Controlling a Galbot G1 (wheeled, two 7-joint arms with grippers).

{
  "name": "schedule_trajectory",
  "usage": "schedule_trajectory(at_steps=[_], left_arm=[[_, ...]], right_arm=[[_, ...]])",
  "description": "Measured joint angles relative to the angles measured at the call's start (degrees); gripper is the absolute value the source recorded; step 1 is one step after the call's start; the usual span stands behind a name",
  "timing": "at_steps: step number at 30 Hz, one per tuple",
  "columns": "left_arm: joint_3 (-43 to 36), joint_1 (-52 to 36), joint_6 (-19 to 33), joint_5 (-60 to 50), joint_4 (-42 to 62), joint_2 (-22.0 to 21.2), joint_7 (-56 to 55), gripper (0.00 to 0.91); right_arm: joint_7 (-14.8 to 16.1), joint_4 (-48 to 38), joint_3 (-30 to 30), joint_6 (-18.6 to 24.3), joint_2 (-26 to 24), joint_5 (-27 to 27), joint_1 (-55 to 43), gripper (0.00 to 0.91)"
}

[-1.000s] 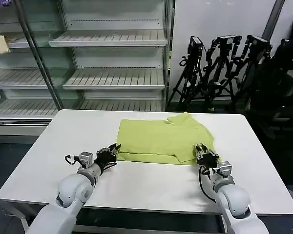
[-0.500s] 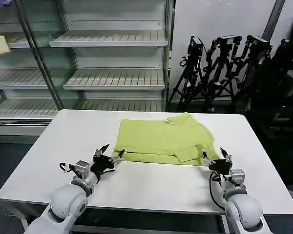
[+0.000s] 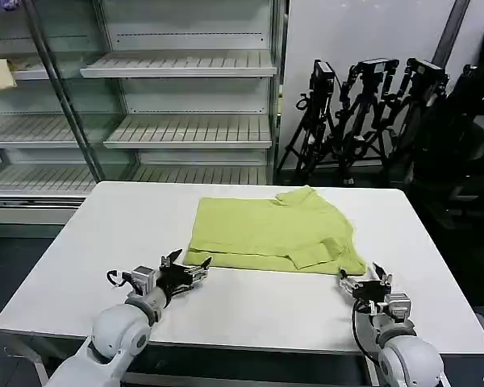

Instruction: Fold and organize the clothes.

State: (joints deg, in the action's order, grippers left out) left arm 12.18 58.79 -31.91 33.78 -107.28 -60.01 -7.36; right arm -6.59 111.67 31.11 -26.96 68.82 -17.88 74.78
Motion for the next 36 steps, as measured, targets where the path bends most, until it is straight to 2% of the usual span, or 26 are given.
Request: schedule_trajectory(at_steps=[14, 23, 36], left_arm=[[-0.8, -0.5, -0.8, 1.0, 1.3, 0.3, -0.3, 0.01], [0.1, 1.5, -1.1, -1.2, -0.2, 0.9, 0.3, 0.01], [9.9, 17.6, -1.2, -4.6, -12.7, 4.1, 0.3, 0.01]], right_arm=[[0.2, 0.2, -0.1, -0.2, 0.6, -0.9, 0.4, 0.0], [0.0, 4.2, 0.5, -0.1, 1.2, -0.5, 4.2, 0.0], [1.3, 15.4, 1.8, 3.6, 2.3, 4.2, 17.2, 0.0]])
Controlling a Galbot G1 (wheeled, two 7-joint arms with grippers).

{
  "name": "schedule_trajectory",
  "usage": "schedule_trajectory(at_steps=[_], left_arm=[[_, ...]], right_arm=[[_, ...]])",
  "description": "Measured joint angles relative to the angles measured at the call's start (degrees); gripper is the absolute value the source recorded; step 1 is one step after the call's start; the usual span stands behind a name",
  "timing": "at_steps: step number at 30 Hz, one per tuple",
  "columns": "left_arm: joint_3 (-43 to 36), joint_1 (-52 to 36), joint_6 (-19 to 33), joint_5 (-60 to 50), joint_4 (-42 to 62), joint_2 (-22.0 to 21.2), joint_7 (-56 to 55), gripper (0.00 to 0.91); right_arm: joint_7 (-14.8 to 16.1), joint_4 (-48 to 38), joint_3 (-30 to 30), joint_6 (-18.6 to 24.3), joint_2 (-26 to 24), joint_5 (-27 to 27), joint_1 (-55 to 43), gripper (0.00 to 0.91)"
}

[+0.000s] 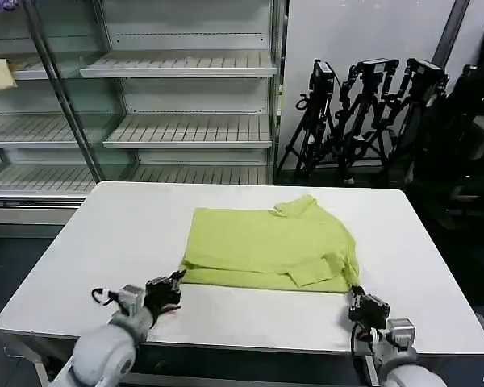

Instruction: Fold and organize the clothes.

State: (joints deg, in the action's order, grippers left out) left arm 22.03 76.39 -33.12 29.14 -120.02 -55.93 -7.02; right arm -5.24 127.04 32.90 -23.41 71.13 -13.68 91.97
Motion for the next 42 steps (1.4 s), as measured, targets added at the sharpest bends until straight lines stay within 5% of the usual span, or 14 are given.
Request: schedule_trajectory(at_steps=[5, 6, 7, 8, 23, 30, 42], left_arm=[[4.1, 6.8, 0.0, -0.9, -4.3, -0.1, 0.0, 0.01], [4.6, 8.0, 0.0, -1.2, -5.1, -0.2, -0.1, 0.111], [5.1, 9.2, 0.0, -1.5, -5.9, -0.3, -0.1, 0.645], [5.4, 10.3, 0.0, -1.8, -6.7, -0.5, -0.3, 0.907], [10.5, 17.0, 0.0, -4.2, -17.2, -0.2, -0.8, 0.907], [8.3, 8.0, 0.1, -2.4, -12.7, 1.2, 2.1, 0.907], [-0.5, -12.6, 0.1, 3.7, 5.2, 1.6, 3.7, 0.907]], right_arm=[[-0.3, 2.9, -0.4, 1.6, -0.2, 1.7, 4.9, 0.0], [-0.3, 3.3, -0.5, 1.7, -0.1, 2.0, 5.7, 0.504], [-0.4, 3.8, -0.5, 1.9, 0.0, 2.3, 6.5, 0.907], [-0.3, 4.0, -0.5, 2.2, 0.0, 2.7, 7.4, 0.907], [0.1, 12.6, 5.2, 1.2, -2.2, 1.6, 10.5, 0.907], [-2.4, 6.5, 1.4, -2.3, -5.1, -1.1, -4.1, 0.907], [-6.9, -15.2, -14.1, -4.7, -3.4, -7.4, -32.8, 0.907]])
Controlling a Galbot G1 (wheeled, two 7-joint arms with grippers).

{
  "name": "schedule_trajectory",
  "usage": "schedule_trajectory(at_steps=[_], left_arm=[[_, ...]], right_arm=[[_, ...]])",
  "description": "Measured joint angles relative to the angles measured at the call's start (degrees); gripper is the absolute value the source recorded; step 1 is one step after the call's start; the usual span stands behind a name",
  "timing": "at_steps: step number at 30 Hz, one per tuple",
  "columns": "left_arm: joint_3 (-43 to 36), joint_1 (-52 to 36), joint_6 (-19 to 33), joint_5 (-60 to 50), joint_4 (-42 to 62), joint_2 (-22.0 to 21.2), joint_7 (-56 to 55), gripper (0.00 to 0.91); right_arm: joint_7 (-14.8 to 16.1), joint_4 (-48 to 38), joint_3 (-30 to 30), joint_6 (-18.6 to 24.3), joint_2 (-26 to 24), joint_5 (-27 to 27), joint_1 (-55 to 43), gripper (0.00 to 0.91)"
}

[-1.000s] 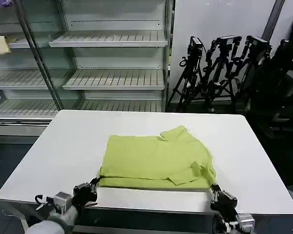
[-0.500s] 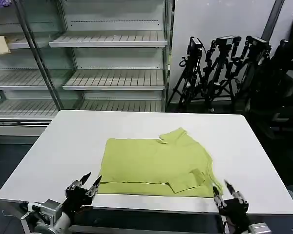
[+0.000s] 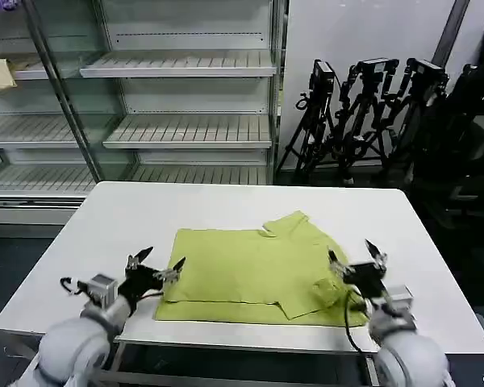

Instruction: Fold and organize the clothes.

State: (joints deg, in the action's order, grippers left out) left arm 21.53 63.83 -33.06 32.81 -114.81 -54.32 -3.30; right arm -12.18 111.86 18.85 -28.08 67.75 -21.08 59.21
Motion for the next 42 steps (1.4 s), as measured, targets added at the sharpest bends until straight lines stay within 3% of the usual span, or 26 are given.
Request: schedule_trajectory(at_steps=[7, 16, 42], left_arm=[[-4.5, -9.1, 0.0, 3.8, 9.8, -0.6, 0.6, 0.907], [-8.9, -17.4, 0.0, 5.5, 19.4, -1.9, 1.8, 0.907], [-11.6, -23.2, 0.0, 5.7, 28.4, -3.8, 3.6, 0.907]], right_arm=[[-2.5, -10.2, -6.0, -1.7, 1.1, -4.6, -11.3, 0.907], [-3.2, -21.3, -8.8, -2.3, 1.6, -5.9, -20.5, 0.907], [1.0, -36.4, -11.5, -1.6, 4.5, -8.4, -28.0, 0.907]])
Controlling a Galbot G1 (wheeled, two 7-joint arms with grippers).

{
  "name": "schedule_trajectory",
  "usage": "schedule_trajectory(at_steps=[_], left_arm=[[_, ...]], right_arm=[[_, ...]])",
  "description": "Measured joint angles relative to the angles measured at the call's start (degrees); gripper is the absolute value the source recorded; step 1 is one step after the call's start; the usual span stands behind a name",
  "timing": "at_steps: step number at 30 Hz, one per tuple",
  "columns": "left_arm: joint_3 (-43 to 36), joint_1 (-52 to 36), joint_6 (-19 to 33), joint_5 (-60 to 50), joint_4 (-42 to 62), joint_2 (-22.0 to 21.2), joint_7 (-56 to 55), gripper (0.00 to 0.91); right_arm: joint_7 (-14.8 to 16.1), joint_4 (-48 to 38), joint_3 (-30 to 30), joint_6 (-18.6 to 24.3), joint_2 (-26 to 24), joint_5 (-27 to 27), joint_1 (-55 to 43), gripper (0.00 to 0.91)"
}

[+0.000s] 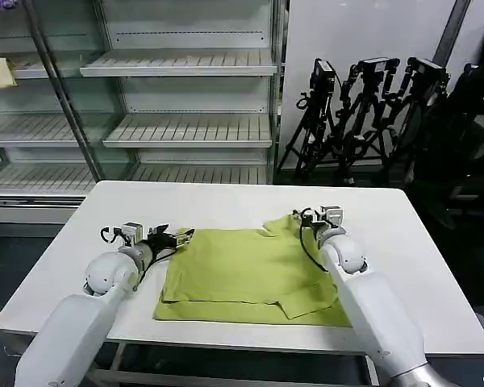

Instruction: Fold and organize the clothes.

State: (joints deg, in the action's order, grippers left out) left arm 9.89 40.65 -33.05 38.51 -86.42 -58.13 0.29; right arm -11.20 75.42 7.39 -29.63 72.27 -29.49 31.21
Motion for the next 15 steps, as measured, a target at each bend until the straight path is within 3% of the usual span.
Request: schedule_trajectory(at_steps=[1, 2, 3, 15], left_arm=[[0.0, 0.0, 0.0, -0.1, 0.0, 0.0, -0.1, 0.605], [0.1, 0.1, 0.0, -0.2, 0.0, 0.0, -0.1, 0.181], [0.0, 0.1, 0.0, -0.3, 0.1, 0.0, -0.1, 0.02], [-0.1, 0.1, 0.2, -0.7, 1.5, 0.2, 1.8, 0.02]], right_arm=[[0.2, -0.2, -0.1, 0.0, 0.1, -0.1, 0.0, 0.615], [0.3, -0.4, -0.1, 0.0, 0.1, -0.3, -0.1, 0.05], [0.4, -0.6, -0.2, -0.1, 0.2, -0.4, -0.1, 0.0], [2.1, -2.8, -0.1, -1.0, 1.5, -2.5, -0.8, 0.0]])
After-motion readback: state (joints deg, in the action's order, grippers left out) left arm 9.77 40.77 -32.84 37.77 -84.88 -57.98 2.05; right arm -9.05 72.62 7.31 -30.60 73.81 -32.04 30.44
